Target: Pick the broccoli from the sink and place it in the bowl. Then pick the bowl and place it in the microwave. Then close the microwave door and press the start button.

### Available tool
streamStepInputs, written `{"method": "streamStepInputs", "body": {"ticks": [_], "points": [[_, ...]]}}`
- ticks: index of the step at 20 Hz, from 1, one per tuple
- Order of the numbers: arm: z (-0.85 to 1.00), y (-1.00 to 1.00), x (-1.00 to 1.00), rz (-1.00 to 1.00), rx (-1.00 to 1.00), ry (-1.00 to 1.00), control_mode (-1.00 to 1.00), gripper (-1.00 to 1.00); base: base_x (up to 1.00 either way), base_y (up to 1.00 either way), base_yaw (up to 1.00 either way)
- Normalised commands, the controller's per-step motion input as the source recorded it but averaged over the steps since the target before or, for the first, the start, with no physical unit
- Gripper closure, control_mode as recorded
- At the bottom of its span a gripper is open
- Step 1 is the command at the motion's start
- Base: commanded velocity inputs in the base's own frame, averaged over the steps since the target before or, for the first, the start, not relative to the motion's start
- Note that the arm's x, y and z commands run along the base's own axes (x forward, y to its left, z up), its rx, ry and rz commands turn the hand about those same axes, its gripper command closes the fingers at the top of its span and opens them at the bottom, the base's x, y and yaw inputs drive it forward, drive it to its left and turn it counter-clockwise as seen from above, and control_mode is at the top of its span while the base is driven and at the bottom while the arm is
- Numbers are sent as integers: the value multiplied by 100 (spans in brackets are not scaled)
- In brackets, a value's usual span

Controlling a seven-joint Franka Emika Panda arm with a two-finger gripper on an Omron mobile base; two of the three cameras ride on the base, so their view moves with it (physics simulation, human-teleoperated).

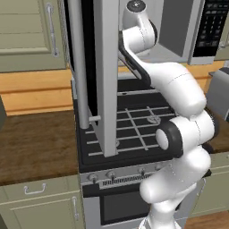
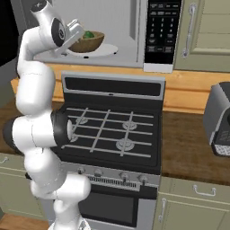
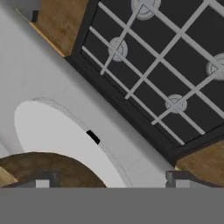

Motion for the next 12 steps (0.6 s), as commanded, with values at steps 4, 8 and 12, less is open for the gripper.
{"method": "streamStepInputs", "body": {"ticks": [4, 8, 12], "points": [[-95, -18, -100, 0, -3, -2, -100, -100, 0, 0, 0], [-91, -24, -100, 1, -5, -1, -100, -100, 0, 0, 0], [-100, -2, -100, 15, -13, 3, -100, -100, 0, 0, 0]]}}
